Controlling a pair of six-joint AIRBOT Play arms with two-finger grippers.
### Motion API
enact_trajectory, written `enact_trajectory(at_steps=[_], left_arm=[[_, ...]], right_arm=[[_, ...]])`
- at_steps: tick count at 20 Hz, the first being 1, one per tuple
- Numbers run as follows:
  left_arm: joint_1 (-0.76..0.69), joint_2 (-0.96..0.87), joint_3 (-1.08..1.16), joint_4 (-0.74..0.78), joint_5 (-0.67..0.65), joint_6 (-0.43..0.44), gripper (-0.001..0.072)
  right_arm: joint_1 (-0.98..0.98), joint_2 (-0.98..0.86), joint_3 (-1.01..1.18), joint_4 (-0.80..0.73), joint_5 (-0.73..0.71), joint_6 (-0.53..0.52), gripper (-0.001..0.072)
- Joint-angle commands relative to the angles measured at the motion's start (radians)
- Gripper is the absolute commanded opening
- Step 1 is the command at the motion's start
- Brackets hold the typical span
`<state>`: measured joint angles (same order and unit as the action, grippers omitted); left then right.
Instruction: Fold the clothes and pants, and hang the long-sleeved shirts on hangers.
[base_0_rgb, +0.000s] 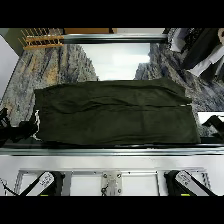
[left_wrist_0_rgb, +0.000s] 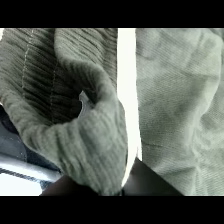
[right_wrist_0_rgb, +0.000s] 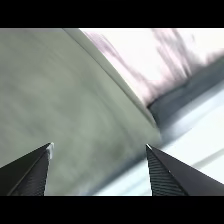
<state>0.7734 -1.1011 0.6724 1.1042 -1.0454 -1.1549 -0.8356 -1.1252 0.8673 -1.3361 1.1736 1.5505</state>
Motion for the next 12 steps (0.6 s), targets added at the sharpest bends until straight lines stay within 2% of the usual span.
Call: enact_trajectory(at_steps=[1,3,8,12], left_arm=[[0.001,0.001,0.0,-0.001,-0.002,-0.001,0.002],[0.001,0.001,0.0,-0.001,-0.002,-0.001,0.002],[0.001,0.001,0.0,-0.006,-0.002,-0.002,0.002],[0.001,0.001,0.0,-0.006,-0.002,-0.002,0.0021]], right_arm=[[-0.194,0.094,-0.26,0.145,-0.049,-0.081,0.0633],[-0.216,0.093,-0.33,0.205,-0.073,-0.167,0.0633],[-0.153,0.09,-0.366,0.264,-0.191,-0.177,0.0632],[-0.083,0.036,-0.367,0.303,-0.209,-0.175,0.0631]])
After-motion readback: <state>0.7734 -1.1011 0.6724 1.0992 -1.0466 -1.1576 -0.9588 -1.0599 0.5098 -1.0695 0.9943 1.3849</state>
